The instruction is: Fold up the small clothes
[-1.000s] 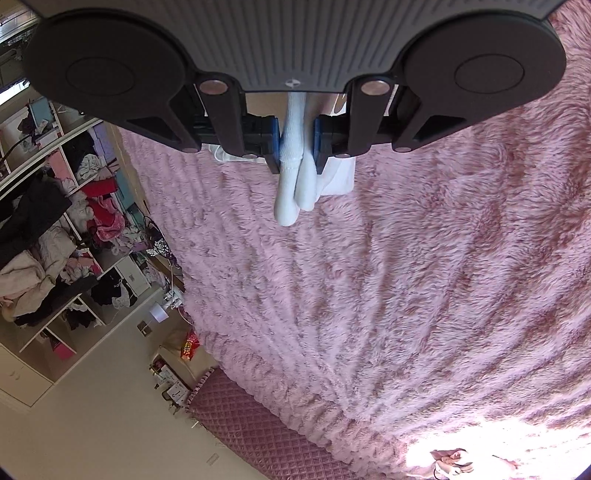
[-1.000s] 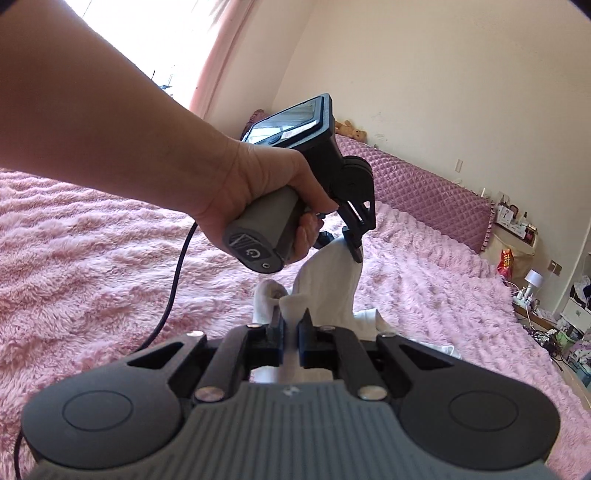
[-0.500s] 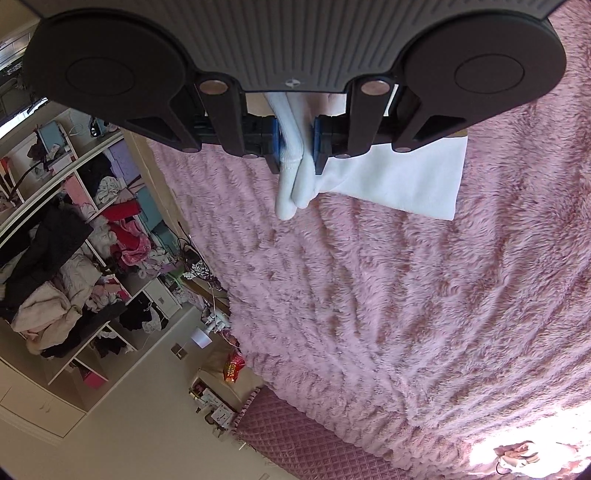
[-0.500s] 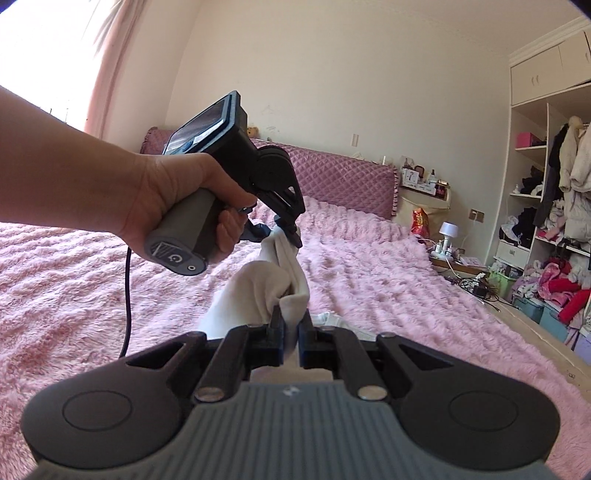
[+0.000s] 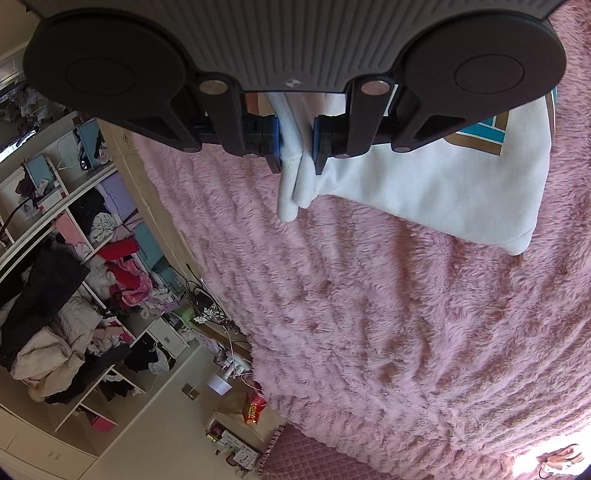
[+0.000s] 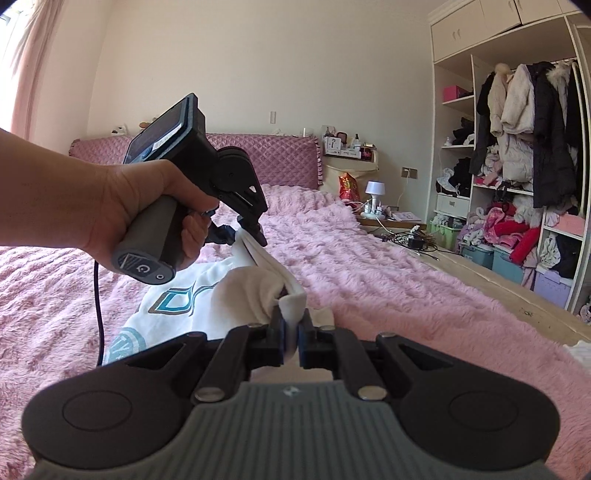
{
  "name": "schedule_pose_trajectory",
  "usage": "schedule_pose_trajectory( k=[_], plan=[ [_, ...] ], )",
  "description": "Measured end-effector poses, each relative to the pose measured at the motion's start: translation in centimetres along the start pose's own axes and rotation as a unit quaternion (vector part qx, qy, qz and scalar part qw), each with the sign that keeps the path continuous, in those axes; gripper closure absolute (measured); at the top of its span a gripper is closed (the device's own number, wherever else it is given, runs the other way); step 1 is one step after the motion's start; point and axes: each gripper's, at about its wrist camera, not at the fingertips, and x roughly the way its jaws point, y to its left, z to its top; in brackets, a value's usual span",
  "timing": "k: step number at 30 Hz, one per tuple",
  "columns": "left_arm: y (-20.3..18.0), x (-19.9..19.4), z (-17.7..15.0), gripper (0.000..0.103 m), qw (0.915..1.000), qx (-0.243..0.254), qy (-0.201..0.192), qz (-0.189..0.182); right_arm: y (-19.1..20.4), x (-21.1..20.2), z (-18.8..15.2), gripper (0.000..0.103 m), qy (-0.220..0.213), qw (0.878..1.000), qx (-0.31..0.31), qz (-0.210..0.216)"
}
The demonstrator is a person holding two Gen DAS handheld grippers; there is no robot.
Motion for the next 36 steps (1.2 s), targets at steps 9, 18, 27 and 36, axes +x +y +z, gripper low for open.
schedule_pose_trajectory(
  k=[9,18,27,36],
  plan=[
    [-2.4,5.5,-3.0,0.086,0.9984,0.027,0.026,0.042,-4.2,2.7,-4.2,0.103,0.047,0.997,0.054,-0.012],
    [-3.1,7.4,-4.2,0.085,0.9961,0.045,0.038,0.066,-4.7,4.3,-5.7,0.103,0.068,0.995,0.077,-0.015],
    [-4.8,7.4,-4.8,0.058,0.9939,0.075,0.023,0.078,-4.2,4.6,-5.8,0.103,0.093,0.992,0.078,-0.021],
    [-2.3,-2.5,-6.1,0.057,0.9909,0.121,-0.040,0.045,-4.3,4.1,-5.7,0.086,0.103,0.992,0.056,-0.044]
  ],
)
